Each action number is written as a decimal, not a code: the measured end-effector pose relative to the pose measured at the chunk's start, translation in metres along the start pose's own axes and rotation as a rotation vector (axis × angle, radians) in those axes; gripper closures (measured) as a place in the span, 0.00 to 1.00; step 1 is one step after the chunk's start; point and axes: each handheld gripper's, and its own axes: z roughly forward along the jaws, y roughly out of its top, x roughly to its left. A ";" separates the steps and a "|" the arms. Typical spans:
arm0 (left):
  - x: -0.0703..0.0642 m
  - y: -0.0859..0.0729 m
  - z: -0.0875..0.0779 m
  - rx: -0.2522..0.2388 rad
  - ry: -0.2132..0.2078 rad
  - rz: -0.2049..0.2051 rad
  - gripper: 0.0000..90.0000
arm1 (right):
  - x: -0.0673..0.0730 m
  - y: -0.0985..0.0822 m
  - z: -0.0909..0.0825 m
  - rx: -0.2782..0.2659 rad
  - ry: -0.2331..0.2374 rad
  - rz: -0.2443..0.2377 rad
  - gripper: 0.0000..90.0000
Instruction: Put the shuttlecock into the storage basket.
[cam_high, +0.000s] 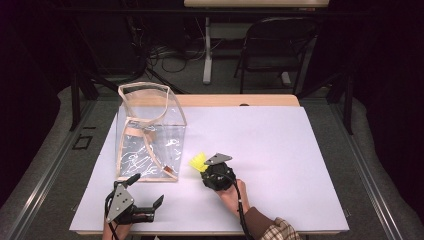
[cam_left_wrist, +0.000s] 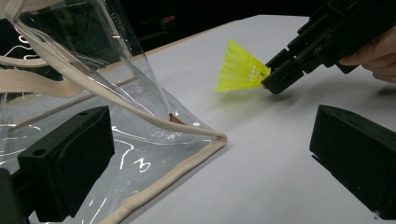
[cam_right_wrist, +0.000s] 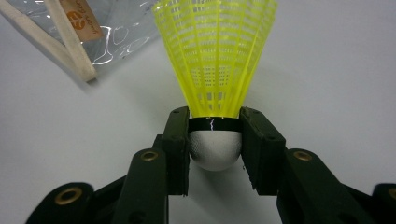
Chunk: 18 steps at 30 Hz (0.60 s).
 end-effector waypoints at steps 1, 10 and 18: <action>0.000 0.000 0.000 -0.001 0.001 -0.002 0.00 | 0.000 0.000 0.000 -0.002 0.002 -0.002 0.72; 0.001 0.000 -0.001 -0.002 0.004 -0.001 0.00 | -0.006 0.002 -0.005 -0.012 0.007 -0.012 0.72; 0.001 0.000 -0.001 -0.001 0.004 -0.001 0.00 | -0.007 0.003 -0.007 -0.012 0.017 -0.034 0.72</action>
